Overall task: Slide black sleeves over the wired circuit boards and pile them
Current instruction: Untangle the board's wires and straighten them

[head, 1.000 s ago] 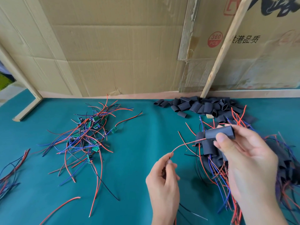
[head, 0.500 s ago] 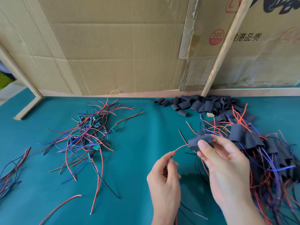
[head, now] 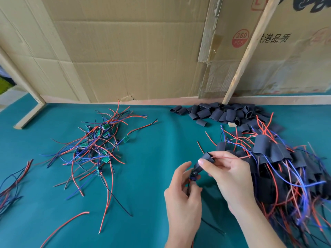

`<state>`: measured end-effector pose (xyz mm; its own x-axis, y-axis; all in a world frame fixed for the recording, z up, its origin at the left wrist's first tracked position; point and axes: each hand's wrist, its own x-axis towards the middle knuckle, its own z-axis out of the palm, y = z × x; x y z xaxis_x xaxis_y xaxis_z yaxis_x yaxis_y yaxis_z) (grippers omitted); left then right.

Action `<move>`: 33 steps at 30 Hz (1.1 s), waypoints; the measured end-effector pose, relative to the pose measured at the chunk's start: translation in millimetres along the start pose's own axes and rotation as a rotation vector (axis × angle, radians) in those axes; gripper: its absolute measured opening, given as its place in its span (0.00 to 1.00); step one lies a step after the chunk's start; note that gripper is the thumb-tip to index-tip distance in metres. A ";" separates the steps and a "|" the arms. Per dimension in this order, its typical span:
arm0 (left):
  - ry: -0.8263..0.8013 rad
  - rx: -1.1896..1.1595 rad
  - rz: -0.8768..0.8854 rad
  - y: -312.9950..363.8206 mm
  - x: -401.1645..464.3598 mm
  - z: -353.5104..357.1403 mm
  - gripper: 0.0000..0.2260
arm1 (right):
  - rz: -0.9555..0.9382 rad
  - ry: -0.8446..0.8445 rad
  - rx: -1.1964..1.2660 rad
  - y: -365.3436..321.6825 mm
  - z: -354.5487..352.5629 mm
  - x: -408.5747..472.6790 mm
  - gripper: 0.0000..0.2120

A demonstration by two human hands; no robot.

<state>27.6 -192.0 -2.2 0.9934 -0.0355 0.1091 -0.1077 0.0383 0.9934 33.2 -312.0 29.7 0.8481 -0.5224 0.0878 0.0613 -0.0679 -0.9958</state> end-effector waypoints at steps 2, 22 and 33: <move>-0.006 0.043 0.026 -0.4 0.0 1.7 0.24 | -0.004 0.025 -0.019 1.2 -2.8 0.0 0.07; -0.083 0.134 0.081 3.2 -3.7 2.5 0.23 | -0.042 0.069 -0.079 7.9 -10.3 -4.4 0.06; -0.078 0.126 0.120 -7.0 -1.5 -0.1 0.11 | 0.096 -0.113 0.025 4.5 -10.0 -2.6 0.04</move>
<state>26.9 -192.1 -9.3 0.9677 -0.1156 0.2241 -0.2337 -0.0781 0.9692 26.0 -319.4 25.3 0.9045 -0.4263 -0.0104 -0.0116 -0.0003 -0.9999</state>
